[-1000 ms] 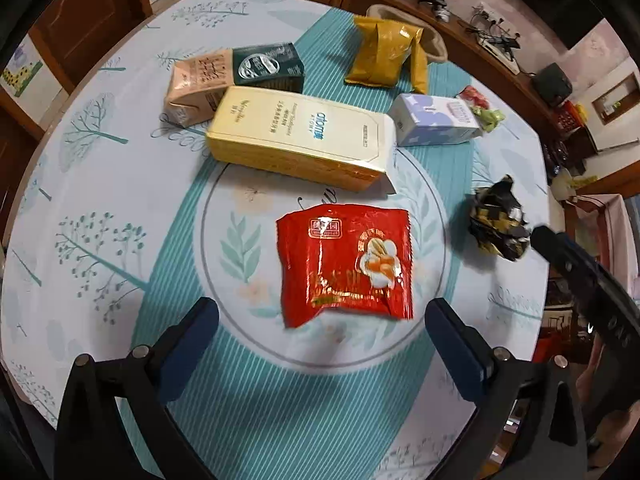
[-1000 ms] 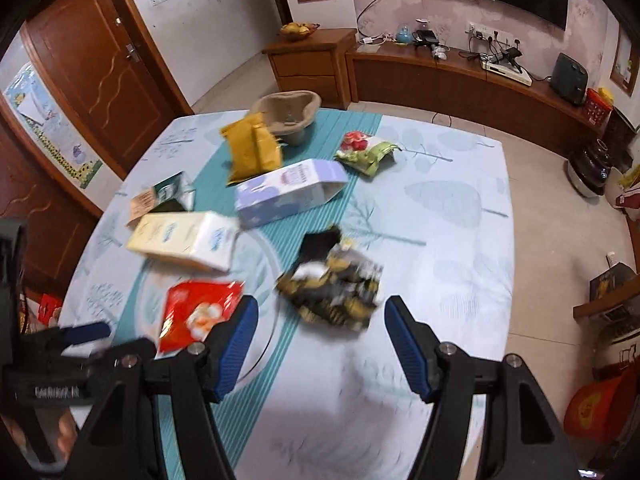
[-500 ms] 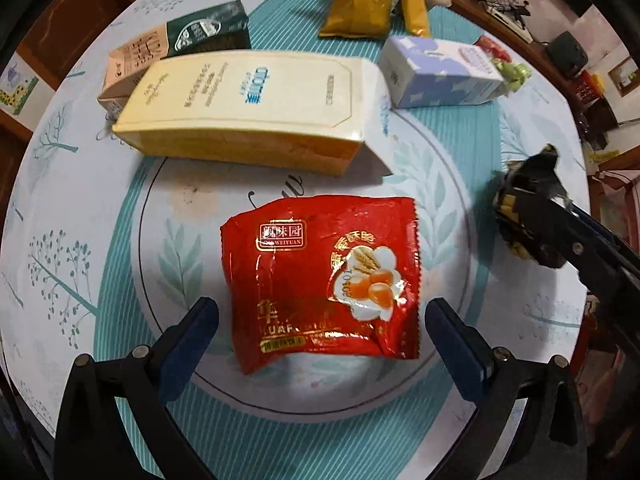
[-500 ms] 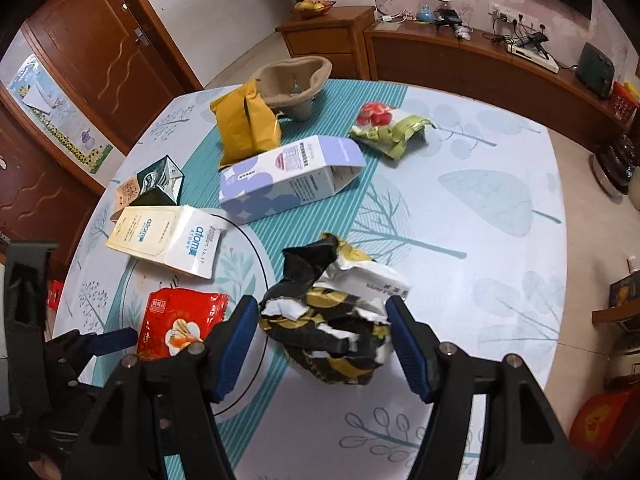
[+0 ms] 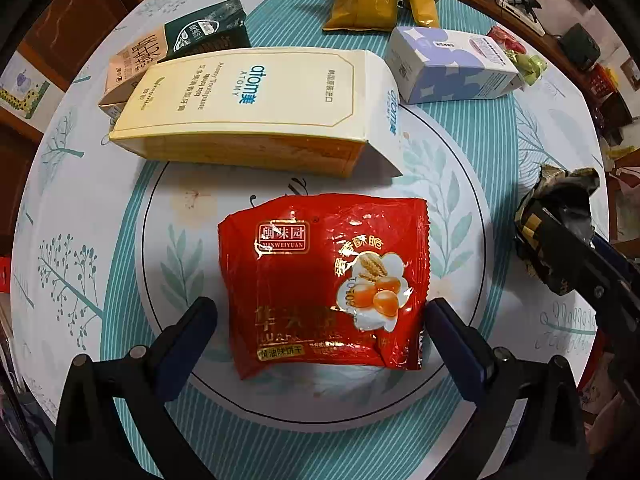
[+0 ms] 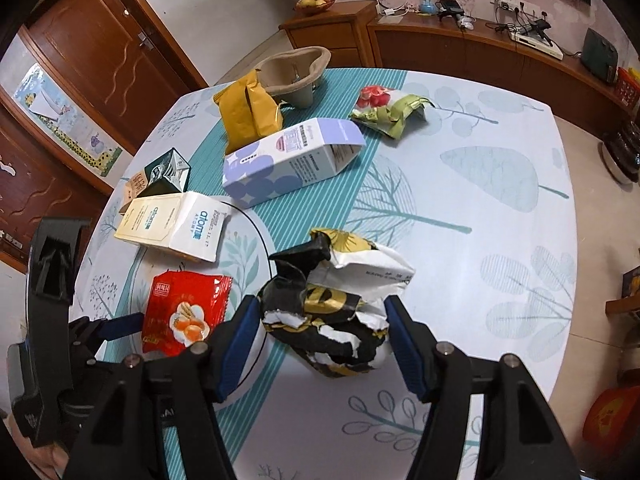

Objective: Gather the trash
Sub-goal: 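Grasp the red snack packet with the left tool while the right tool grasps the black-gold wrapper, then carry the red packet and black-gold wrapper with both tools over the black bin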

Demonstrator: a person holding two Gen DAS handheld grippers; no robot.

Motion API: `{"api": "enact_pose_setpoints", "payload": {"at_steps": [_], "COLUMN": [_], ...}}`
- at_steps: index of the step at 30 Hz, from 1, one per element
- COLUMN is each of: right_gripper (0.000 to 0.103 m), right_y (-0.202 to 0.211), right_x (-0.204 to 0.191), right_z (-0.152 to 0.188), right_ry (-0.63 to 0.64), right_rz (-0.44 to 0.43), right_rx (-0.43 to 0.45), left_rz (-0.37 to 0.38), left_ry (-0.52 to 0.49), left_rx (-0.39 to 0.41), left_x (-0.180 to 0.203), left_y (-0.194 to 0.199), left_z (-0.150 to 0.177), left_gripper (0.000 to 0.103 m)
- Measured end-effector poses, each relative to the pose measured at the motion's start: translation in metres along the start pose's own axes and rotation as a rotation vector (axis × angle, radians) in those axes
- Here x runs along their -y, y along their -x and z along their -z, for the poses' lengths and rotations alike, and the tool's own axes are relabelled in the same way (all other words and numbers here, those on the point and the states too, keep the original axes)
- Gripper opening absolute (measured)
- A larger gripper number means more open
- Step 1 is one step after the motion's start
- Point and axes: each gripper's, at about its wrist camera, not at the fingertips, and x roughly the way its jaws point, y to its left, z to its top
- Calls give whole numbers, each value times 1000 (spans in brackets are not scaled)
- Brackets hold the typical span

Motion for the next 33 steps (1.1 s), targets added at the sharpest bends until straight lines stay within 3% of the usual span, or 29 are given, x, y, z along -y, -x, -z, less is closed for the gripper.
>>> {"api": "enact_pose_setpoints", "payload": {"at_steps": [9, 12, 15, 18, 19, 20, 26, 33], "right_gripper": [60, 58, 56, 54, 53, 52, 45, 41], "right_y": [1, 4, 5, 9, 11, 12, 31, 66], "right_x": [2, 2, 2, 1, 0, 0, -19, -57], "right_z": [4, 9, 12, 15, 16, 17, 29, 62], "right_ry": [-8, -7, -15, -32, -40, -47, -54, -65], "right_rz": [-13, -15, -16, -16, -19, -25, -64, -99], "right_rx": [5, 12, 18, 33, 37, 39, 66, 103], "left_rz": [-3, -5, 4, 37, 43, 27, 115, 204], "left_ry": [-9, 3, 23, 22, 23, 18, 51, -17], "left_rx": [-3, 21, 62, 63, 65, 76, 76, 143], "left_x": [-2, -6, -14, -20, -23, -26, -57, -90], "left_y": [2, 5, 14, 17, 17, 19, 31, 70], "left_z": [-7, -4, -4, -4, -3, -2, 14, 58], "left_gripper": [102, 93, 65, 57, 40, 14, 13, 13]}}
